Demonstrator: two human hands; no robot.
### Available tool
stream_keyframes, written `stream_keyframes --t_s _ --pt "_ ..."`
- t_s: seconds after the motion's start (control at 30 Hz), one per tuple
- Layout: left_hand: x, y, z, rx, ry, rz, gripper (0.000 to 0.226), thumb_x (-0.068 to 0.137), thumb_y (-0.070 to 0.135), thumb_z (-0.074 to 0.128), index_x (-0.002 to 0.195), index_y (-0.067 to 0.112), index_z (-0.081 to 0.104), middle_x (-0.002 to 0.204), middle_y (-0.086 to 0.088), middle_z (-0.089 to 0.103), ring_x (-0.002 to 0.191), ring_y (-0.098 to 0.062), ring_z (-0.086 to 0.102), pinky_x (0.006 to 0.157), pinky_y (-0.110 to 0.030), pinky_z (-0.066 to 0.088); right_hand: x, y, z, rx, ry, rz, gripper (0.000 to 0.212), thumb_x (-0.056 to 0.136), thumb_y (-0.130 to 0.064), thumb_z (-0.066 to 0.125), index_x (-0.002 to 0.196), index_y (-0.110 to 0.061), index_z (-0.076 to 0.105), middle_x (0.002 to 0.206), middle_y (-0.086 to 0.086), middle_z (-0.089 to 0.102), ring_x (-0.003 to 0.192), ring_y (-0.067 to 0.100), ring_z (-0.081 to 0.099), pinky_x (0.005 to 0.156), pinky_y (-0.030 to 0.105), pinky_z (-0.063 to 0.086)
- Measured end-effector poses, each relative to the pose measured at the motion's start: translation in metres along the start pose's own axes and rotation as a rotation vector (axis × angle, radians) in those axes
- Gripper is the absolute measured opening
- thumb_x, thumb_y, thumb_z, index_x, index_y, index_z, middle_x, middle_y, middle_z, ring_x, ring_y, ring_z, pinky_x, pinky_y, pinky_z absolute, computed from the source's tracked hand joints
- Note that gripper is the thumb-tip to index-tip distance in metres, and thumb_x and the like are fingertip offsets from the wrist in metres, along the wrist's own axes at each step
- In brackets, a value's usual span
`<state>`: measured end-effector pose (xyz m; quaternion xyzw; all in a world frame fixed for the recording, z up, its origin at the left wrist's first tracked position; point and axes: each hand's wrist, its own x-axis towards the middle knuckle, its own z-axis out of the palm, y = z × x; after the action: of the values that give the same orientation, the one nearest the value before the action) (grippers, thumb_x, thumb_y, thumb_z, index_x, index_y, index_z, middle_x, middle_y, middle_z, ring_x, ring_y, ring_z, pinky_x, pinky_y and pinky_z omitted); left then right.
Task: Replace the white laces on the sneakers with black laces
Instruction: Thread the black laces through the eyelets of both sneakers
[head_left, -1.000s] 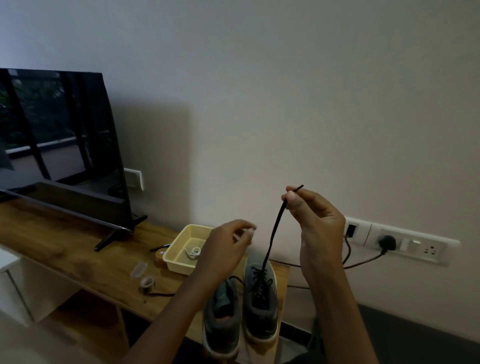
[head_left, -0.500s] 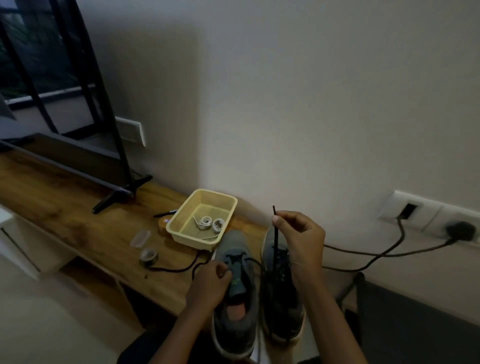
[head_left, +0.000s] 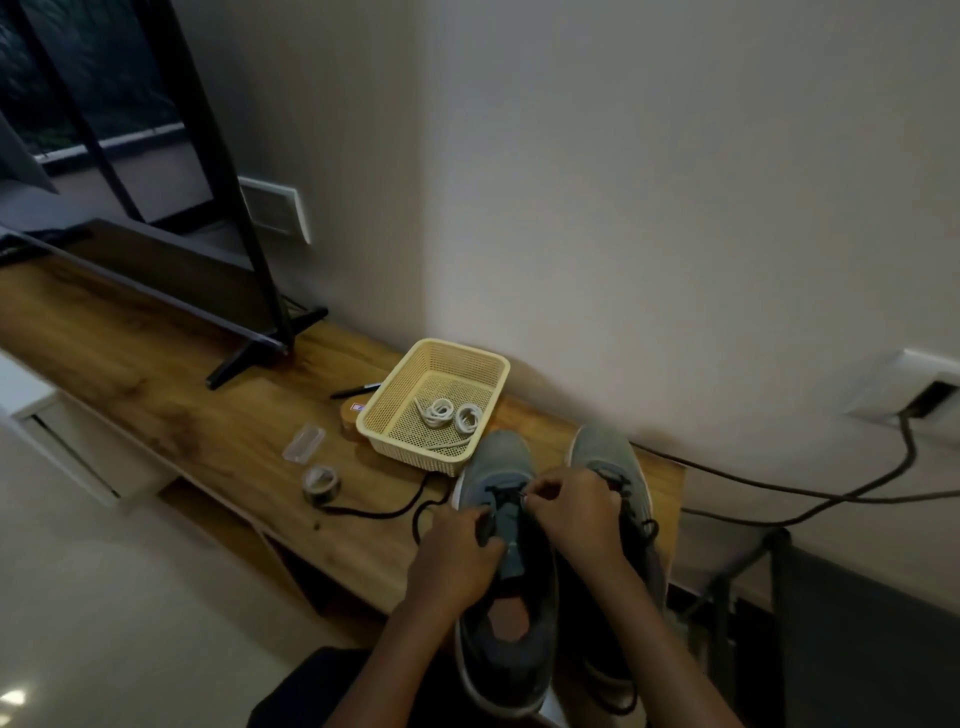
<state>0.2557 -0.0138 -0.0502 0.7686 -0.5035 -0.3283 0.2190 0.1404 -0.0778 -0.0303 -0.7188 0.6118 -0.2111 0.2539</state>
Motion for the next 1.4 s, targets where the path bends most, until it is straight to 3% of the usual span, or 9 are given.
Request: stream_keyframes --t_s 0.23,0.43,0.67,0.83,1.07,1.17,1.27,1.33,1.4 --pt "0.005 -0.004 -0.008 -0.126 -0.016 -0.08 0.038 0.096 0.009 0.041 0.131 0.015 0.053 0.129 -0.007 0.056 0.113 -0.022 0.055 0.086 -0.028 0.045 -0.009 -0.008 0.006 -0.243 -0.004 -0.166 0.02 0.091 -0.024 0.053 0.096 -0.022 0.072 0.108 -0.005 0.065 0.113 0.022 0.041 0.091 0.035 0.029" --pt "0.005 -0.005 -0.015 -0.405 -0.066 -0.239 0.035 0.09 -0.006 0.036 0.101 0.018 0.06 0.089 -0.003 0.061 0.096 -0.029 0.062 0.087 -0.044 0.054 -0.012 -0.015 0.014 -0.411 -0.024 -0.286 0.026 0.093 -0.028 0.047 0.105 -0.017 0.067 0.124 -0.002 0.047 0.115 0.025 0.032 0.091 0.036 0.025" --pt "0.004 -0.003 -0.013 -0.464 -0.047 -0.236 0.038 0.091 -0.005 0.038 0.118 0.012 0.059 0.098 -0.005 0.06 0.099 -0.027 0.061 0.085 -0.039 0.054 -0.014 -0.011 0.017 -0.467 -0.022 -0.309 0.026 0.094 -0.025 0.045 0.106 -0.015 0.065 0.122 0.0 0.046 0.118 0.027 0.032 0.096 0.038 0.024" --pt "0.005 -0.004 -0.012 -0.427 -0.037 -0.224 0.045 0.089 -0.005 0.039 0.126 0.012 0.056 0.118 -0.01 0.062 0.104 -0.025 0.06 0.09 -0.041 0.053 -0.014 -0.011 0.017 -0.454 -0.022 -0.343 0.026 0.094 -0.023 0.045 0.105 -0.013 0.066 0.121 0.002 0.047 0.116 0.027 0.033 0.096 0.039 0.024" --pt "0.004 -0.003 -0.012 -0.358 -0.039 -0.158 0.045 0.09 -0.004 0.04 0.128 0.015 0.057 0.121 -0.007 0.061 0.106 -0.023 0.059 0.091 -0.039 0.051 -0.015 -0.013 0.018 -0.458 0.008 -0.333 0.025 0.092 -0.023 0.046 0.103 -0.014 0.066 0.119 0.0 0.047 0.114 0.026 0.034 0.096 0.038 0.022" --pt "0.005 -0.003 -0.011 -0.337 -0.031 -0.132 0.046 0.09 -0.004 0.041 0.128 0.015 0.057 0.114 -0.003 0.061 0.099 -0.017 0.057 0.084 -0.03 0.05 -0.016 -0.014 0.018 -0.495 0.002 -0.332 0.023 0.091 -0.023 0.047 0.104 -0.014 0.065 0.118 0.001 0.046 0.115 0.026 0.033 0.096 0.038 0.021" --pt "0.003 -0.002 -0.012 -0.293 -0.032 -0.087 0.045 0.091 -0.004 0.042 0.129 0.016 0.057 0.112 -0.001 0.06 0.093 -0.012 0.054 0.08 -0.027 0.048 -0.017 -0.017 0.023 -0.488 0.071 -0.358 0.01 0.075 -0.019 0.068 0.082 -0.011 0.068 0.1 0.003 0.054 0.101 0.03 0.046 0.091 0.043 0.028" --pt "0.002 -0.002 -0.013 -0.247 -0.038 -0.053 0.044 0.091 -0.002 0.043 0.128 0.017 0.058 0.115 -0.002 0.061 0.096 -0.014 0.056 0.086 -0.03 0.047 -0.017 -0.018 0.028 -0.482 0.086 -0.326 0.024 0.046 -0.016 0.085 0.056 -0.014 0.063 0.076 0.002 0.056 0.077 0.03 0.056 0.079 0.042 0.029" --pt "0.001 -0.002 -0.014 -0.223 -0.042 -0.047 0.044 0.09 0.001 0.045 0.128 0.019 0.058 0.118 -0.003 0.062 0.101 -0.017 0.058 0.091 -0.034 0.049 -0.014 -0.013 0.037 -0.452 0.085 -0.298 0.028 0.038 -0.016 0.087 0.049 -0.016 0.061 0.069 0.001 0.056 0.068 0.028 0.057 0.074 0.037 0.024"
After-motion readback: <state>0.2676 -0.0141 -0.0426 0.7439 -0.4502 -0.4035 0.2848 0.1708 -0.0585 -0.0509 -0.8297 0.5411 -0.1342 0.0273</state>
